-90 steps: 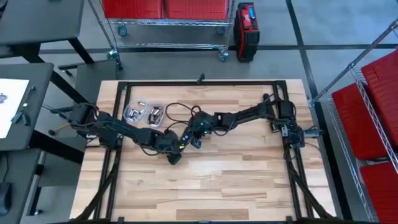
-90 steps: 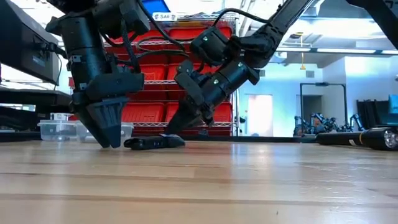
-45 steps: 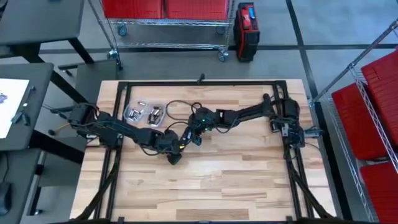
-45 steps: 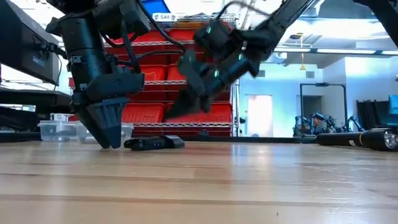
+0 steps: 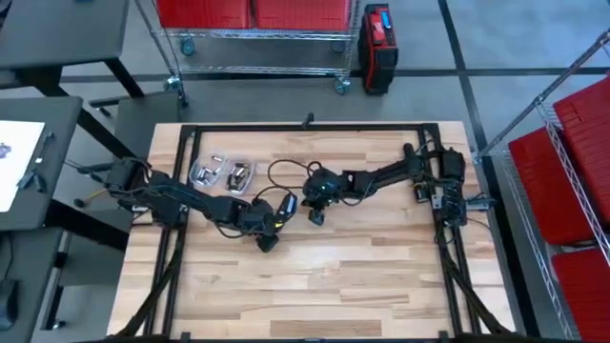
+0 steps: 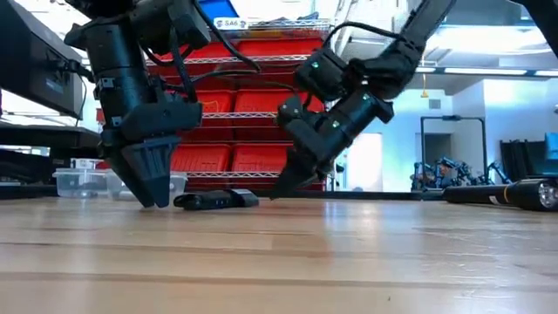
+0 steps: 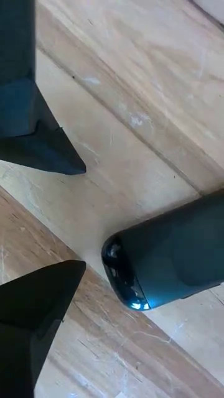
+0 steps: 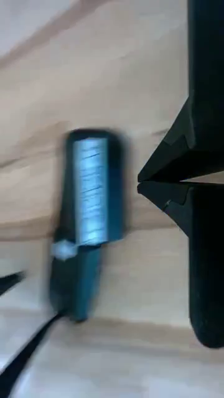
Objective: Insert battery
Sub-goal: Close the remote's battery compartment
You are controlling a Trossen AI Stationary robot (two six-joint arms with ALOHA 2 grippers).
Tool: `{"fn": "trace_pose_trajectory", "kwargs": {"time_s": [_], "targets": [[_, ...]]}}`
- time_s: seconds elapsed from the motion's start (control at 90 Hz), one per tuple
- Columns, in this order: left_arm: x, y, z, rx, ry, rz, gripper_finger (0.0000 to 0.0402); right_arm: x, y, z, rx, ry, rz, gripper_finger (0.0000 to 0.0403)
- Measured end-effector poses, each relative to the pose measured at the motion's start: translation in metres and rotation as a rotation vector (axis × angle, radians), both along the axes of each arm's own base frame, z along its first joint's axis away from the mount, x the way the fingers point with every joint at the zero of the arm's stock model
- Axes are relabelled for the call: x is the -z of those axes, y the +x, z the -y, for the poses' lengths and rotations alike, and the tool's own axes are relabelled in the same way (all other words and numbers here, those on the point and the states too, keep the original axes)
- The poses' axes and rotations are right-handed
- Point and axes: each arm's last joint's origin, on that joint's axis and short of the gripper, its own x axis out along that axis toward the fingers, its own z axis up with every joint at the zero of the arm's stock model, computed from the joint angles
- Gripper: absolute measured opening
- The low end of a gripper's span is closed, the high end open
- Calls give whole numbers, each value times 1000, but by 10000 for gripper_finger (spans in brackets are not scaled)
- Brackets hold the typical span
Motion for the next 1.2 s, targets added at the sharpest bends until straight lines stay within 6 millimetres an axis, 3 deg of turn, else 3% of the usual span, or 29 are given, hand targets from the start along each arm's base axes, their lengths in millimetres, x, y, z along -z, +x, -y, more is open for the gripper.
{"fn": "trace_pose_trajectory", "kwargs": {"time_s": [0.167,0.322,1.2], "targets": [[0,0,0,0,0,2,221,19,9,-8,-36,-20,-5,0],[0,0,0,0,0,3,221,21,14,-10,-50,-29,-10,0],[0,0,0,0,0,3,221,-20,47,-3,-31,-2,-24,0]]}}
